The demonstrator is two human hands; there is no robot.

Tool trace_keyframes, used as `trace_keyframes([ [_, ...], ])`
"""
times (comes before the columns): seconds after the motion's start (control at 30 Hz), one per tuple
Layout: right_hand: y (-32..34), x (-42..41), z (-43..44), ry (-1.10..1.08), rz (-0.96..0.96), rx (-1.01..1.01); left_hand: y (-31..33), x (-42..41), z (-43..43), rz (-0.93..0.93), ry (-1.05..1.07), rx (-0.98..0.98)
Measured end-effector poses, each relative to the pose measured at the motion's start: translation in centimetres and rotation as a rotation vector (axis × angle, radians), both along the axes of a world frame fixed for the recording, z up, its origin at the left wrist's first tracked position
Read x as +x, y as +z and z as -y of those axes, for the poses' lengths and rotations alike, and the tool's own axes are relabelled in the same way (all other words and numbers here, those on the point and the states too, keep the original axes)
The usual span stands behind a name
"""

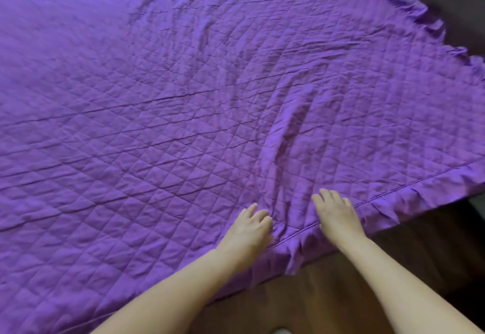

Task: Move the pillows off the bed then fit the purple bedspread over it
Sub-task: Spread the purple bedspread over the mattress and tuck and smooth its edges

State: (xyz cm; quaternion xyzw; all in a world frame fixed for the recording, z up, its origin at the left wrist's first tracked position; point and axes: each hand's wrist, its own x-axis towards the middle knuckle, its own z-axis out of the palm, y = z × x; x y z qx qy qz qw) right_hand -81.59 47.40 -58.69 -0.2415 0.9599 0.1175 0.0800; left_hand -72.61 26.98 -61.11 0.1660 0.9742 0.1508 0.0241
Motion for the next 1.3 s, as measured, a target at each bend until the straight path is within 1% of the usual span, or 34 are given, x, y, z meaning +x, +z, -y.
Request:
trace_keyframes([
  [0.07,-0.5,-1.3,-4.0,-0.009,0.026,0.084,-0.4,-0.7,-3.4,0.056,0.021,-0.004],
  [0.13,-1.0,-2.3,-6.5,0.020,0.031,0.120,-0.5,-1.2,-6.0,0.147,0.073,-0.008],
  [0.2,-1.2,-3.1,-7.6,0.108,0.000,0.122,-0.1,-2.1,-7.7,0.339,0.130,-0.056],
  [0.23,-1.3,-3.5,-7.9,0.168,-0.023,0.116,-0.1,-2.4,-8.5,0.397,0.149,-0.102],
  [0.27,-1.3,-3.9,-8.0,0.230,-0.050,0.104,0.0,-2.7,-8.9,0.384,0.156,-0.129],
  [0.3,-1.5,-4.3,-8.2,0.283,-0.077,0.086,0.1,-3.1,-9.4,0.326,0.171,-0.162],
  [0.33,-1.4,-4.6,-8.3,0.311,-0.077,0.079,0.3,-3.3,-9.7,0.321,0.178,-0.212],
  [0.37,-1.6,-5.0,-8.5,0.333,-0.062,0.082,-0.6,-3.3,-9.9,0.251,0.195,-0.220],
  [0.43,-1.6,-5.1,-9.7,0.338,0.015,0.115,-1.0,-3.5,-10.7,0.243,0.197,-0.132],
  [0.5,-1.2,-5.1,-10.8,0.311,0.045,0.109,-1.0,-2.7,-11.8,0.190,0.140,-0.106],
  [0.57,-1.3,-4.2,-12.2,0.252,0.090,0.143,-1.2,-1.6,-13.0,0.134,0.048,-0.158],
  [0.63,-1.4,-3.0,-13.7,0.195,0.117,0.075,-1.2,-1.2,-13.8,0.107,0.029,-0.182],
  [0.73,-2.3,-2.7,-13.8,0.175,0.086,0.023,-1.1,-1.6,-13.7,0.103,0.034,-0.231],
  [0.83,-2.5,-3.7,-13.3,0.212,0.043,-0.019,-1.2,-2.1,-13.3,0.076,0.010,-0.252],
  [0.97,-2.0,-4.9,-13.9,0.222,-0.025,-0.077,-0.6,-3.1,-13.5,0.140,0.060,-0.236],
  [1.07,-1.8,-5.5,-14.7,0.202,-0.065,-0.048,-0.3,-3.8,-14.2,0.180,0.099,-0.265],
  [1.17,-1.8,-5.9,-15.8,0.220,-0.085,0.000,-0.9,-4.2,-15.2,0.173,0.088,-0.288],
  [1.3,-2.4,-5.9,-17.5,0.131,-0.062,0.005,-1.2,-4.1,-15.6,0.095,0.041,-0.182],
])
